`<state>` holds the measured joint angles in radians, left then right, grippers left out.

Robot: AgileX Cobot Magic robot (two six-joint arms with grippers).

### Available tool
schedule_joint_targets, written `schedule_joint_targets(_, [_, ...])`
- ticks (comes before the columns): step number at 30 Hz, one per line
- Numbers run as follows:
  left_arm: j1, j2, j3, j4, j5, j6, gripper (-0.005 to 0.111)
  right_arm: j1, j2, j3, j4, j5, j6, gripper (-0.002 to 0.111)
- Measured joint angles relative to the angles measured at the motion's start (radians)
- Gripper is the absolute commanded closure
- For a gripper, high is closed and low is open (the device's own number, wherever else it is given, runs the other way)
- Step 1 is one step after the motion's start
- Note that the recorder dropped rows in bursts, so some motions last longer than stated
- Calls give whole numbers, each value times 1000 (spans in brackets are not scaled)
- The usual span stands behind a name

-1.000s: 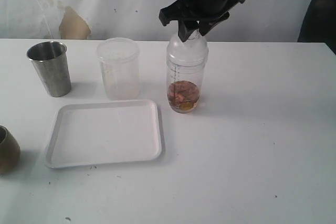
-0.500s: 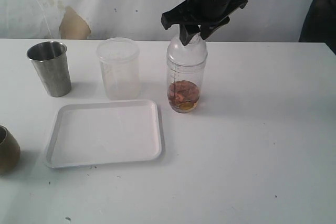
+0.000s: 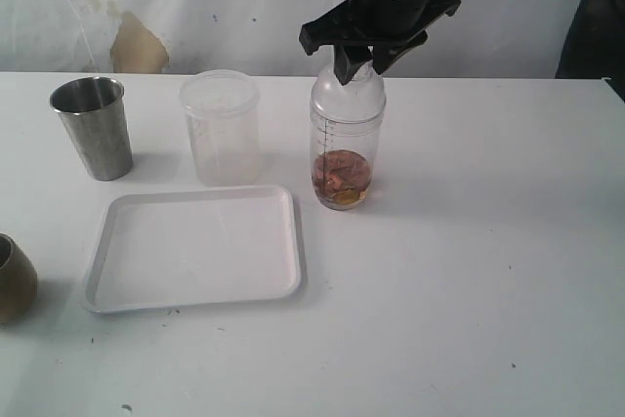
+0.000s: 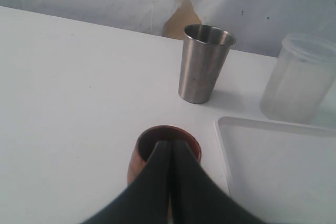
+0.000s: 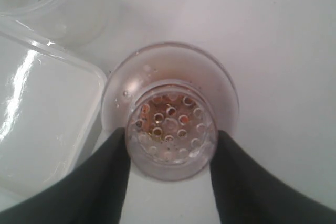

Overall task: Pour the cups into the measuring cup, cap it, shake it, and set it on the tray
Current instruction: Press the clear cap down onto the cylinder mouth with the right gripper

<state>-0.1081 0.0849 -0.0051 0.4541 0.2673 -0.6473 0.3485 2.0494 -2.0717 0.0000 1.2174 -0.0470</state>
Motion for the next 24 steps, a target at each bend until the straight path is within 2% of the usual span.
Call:
schedule_joint_targets(8, [0, 0, 0, 0, 0, 0, 106, 0, 20, -8, 0, -14, 0, 105])
schedule_joint_targets(10, [0, 0, 0, 0, 0, 0, 106, 0, 30, -8, 0, -21, 0, 98])
schedule_joint_targets(17, [0, 0, 0, 0, 0, 0, 106, -2, 30, -8, 0, -24, 0, 50])
schedule_joint_targets(19, [0, 0, 0, 0, 0, 0, 106, -2, 34, -8, -7, -9, 2, 46])
schedule_joint_targets(24, [0, 0, 0, 0, 0, 0, 106, -2, 38, -3, -7, 0, 18, 47])
